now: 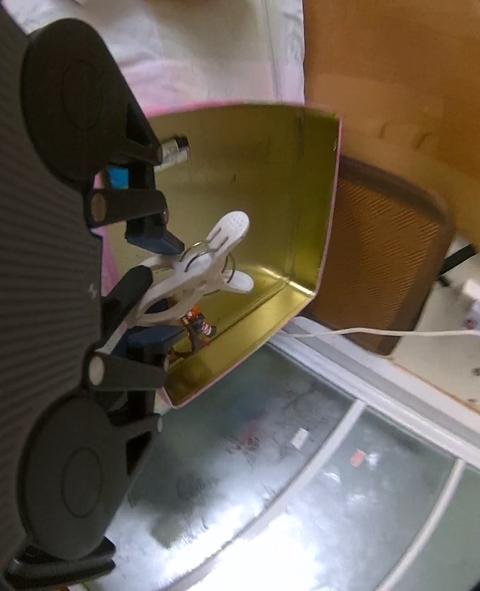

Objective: Organize rigid objects
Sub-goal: 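Carry the white clip into the pink tin and release it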

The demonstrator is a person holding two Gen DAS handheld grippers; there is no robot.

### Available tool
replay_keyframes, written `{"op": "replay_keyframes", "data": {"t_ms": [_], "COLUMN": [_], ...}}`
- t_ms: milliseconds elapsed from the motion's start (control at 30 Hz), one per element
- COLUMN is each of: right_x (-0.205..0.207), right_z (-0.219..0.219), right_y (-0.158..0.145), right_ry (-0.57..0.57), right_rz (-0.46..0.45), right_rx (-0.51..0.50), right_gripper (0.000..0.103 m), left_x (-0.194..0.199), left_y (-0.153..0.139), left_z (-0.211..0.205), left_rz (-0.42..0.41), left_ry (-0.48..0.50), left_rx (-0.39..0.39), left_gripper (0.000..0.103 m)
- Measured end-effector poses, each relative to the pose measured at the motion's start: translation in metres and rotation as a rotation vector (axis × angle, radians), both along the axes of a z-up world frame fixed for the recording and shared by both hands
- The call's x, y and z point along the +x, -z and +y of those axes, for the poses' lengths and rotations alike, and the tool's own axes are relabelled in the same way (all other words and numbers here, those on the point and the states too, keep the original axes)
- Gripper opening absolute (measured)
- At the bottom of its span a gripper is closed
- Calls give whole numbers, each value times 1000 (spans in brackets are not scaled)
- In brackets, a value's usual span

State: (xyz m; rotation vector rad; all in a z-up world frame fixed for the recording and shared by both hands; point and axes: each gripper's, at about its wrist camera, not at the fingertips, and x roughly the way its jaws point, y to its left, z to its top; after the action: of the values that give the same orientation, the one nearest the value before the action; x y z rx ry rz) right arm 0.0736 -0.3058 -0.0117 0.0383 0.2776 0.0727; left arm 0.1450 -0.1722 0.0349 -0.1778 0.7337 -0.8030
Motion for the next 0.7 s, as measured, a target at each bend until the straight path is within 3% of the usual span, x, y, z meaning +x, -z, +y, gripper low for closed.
{"op": "replay_keyframes", "data": {"t_ms": [200, 333, 433, 533, 700], "right_x": [21, 23, 15, 0, -31], "right_z": [-26, -27, -27, -25, -18], "right_y": [14, 19, 18, 15, 9], "right_ry": [59, 108, 114, 113, 119], "right_rz": [73, 64, 50, 35, 0], "right_rx": [-1, -13, 1, 33, 116], "right_gripper": [24, 39, 40, 40, 40], "left_x": [22, 26, 21, 9, -24], "left_y": [15, 20, 19, 11, -2], "left_z": [-34, -41, -33, -20, 3], "left_rz": [16, 0, -8, -55, -158], "left_ry": [8, -51, -75, -121, -209], "left_rx": [54, 110, 121, 136, 225], "left_gripper": [48, 51, 54, 56, 56]}}
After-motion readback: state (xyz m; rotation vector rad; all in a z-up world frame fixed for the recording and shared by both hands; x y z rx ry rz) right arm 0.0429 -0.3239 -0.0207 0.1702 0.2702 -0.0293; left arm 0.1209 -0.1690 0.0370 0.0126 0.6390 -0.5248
